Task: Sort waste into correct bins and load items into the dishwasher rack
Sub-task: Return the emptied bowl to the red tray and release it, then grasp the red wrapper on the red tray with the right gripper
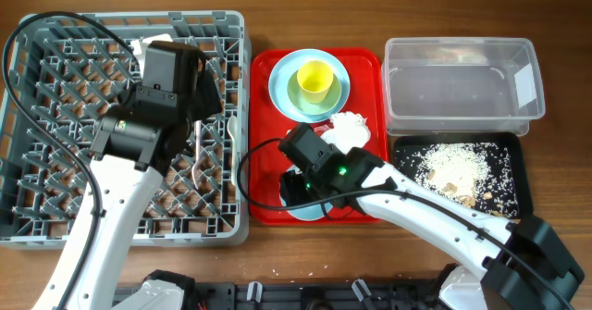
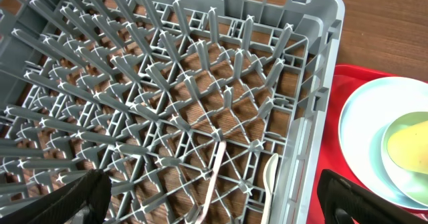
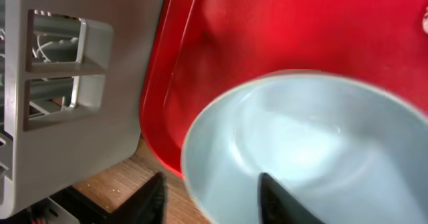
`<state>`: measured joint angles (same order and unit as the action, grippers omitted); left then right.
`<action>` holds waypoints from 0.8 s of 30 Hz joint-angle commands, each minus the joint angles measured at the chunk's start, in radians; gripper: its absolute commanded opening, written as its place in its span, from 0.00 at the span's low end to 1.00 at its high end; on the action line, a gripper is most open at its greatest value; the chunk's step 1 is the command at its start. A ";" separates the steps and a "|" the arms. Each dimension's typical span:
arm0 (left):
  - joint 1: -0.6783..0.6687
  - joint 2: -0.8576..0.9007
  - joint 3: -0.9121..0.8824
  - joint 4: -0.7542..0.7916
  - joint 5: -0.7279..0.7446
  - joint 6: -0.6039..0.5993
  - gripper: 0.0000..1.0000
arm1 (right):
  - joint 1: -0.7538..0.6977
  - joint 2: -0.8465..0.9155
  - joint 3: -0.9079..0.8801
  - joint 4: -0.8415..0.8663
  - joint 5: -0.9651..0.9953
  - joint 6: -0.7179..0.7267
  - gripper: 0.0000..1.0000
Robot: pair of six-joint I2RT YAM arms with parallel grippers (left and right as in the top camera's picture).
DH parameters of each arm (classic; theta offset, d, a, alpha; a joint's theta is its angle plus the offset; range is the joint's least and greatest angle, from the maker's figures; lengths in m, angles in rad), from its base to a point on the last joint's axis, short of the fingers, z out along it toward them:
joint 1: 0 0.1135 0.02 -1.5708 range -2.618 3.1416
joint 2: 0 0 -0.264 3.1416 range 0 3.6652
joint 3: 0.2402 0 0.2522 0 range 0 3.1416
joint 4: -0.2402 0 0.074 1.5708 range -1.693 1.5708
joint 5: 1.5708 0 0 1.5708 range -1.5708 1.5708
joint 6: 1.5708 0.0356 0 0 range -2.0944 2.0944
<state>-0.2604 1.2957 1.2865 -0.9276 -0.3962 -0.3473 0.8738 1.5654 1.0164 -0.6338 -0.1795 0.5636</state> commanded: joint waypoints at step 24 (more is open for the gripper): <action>0.003 -0.003 0.004 0.002 -0.013 -0.013 1.00 | -0.311 0.224 0.114 0.001 0.416 0.113 0.04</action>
<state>-0.2604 1.2961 1.2865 -0.9276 -0.3962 -0.3473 0.5640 1.8141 1.1057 -0.6117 0.2291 0.6796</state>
